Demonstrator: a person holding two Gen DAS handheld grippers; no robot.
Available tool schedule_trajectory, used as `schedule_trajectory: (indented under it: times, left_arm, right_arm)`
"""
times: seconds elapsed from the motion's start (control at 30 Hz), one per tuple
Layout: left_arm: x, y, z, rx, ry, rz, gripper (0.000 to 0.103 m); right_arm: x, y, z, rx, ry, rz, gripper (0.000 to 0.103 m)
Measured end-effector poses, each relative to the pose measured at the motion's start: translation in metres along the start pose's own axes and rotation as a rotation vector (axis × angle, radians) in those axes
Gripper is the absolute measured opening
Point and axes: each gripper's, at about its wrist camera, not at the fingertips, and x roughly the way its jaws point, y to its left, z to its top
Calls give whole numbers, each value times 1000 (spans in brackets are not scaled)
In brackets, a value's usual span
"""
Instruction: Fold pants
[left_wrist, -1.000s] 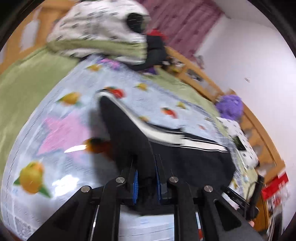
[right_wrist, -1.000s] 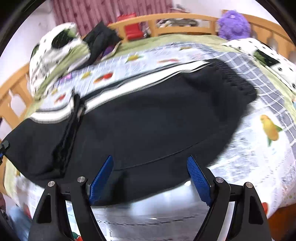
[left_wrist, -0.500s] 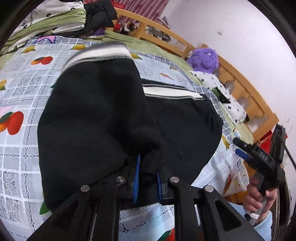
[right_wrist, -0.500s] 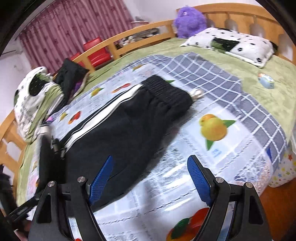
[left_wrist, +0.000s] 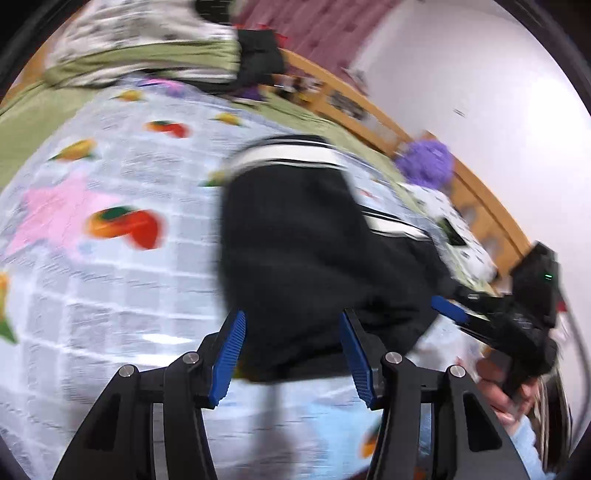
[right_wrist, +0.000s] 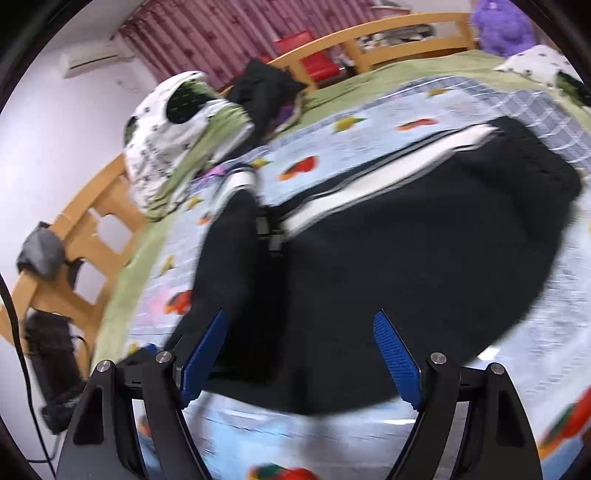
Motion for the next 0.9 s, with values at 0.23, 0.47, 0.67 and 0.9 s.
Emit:
schedule_trajectory:
  times: [0.23, 0.47, 0.67, 0.9]
  left_arm:
    - [3, 47, 9, -156, -13, 42, 50]
    - [2, 46, 6, -132, -24, 64, 50]
    - [8, 4, 3, -29, 0, -21, 50]
    - [41, -74, -5, 67, 76, -97, 50]
  right_arm:
    - [56, 38, 2, -28, 80, 28, 63]
    - [36, 54, 27, -173, 97, 77, 21]
    - [-25, 32, 80, -326, -29, -17, 20]
    - [-73, -73, 128, -259, -119, -126, 19]
